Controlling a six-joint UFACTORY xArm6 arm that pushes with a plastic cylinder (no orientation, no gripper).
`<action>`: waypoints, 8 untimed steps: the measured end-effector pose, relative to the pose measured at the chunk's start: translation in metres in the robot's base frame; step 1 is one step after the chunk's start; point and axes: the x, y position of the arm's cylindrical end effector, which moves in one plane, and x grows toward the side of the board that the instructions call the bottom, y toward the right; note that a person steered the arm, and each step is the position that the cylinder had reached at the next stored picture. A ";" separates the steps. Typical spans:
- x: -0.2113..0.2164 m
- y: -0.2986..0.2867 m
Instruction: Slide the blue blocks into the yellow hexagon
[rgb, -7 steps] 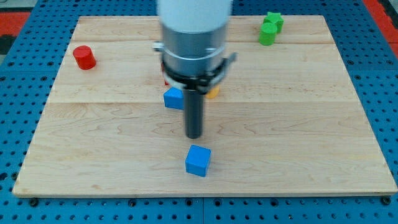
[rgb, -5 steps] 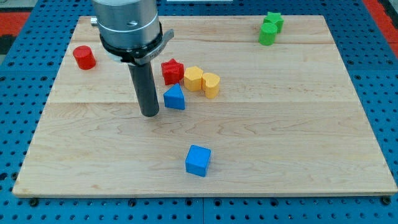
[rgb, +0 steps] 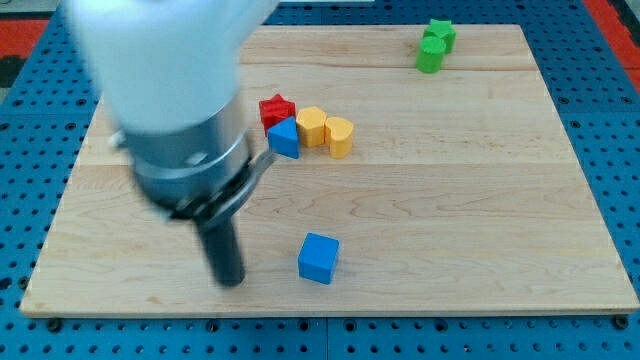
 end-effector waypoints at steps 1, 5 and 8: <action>0.006 0.066; -0.011 0.120; -0.128 0.031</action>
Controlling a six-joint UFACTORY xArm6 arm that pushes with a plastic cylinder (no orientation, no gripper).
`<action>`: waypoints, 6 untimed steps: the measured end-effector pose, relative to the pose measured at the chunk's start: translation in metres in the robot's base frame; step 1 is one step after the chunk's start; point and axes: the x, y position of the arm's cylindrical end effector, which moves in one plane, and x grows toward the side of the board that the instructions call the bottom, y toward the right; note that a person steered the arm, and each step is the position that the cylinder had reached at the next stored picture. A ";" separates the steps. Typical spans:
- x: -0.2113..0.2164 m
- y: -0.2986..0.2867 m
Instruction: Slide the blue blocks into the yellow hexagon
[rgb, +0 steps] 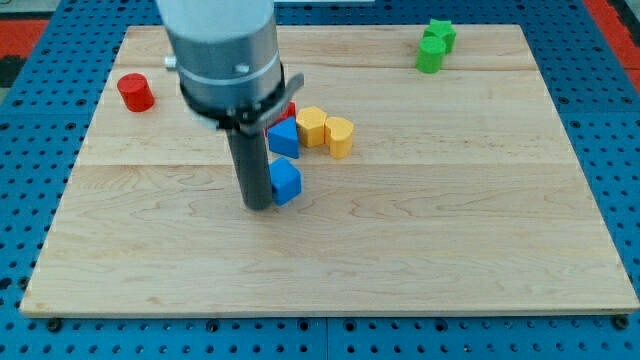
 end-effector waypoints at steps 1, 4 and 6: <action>-0.008 0.038; -0.009 0.095; -0.023 0.053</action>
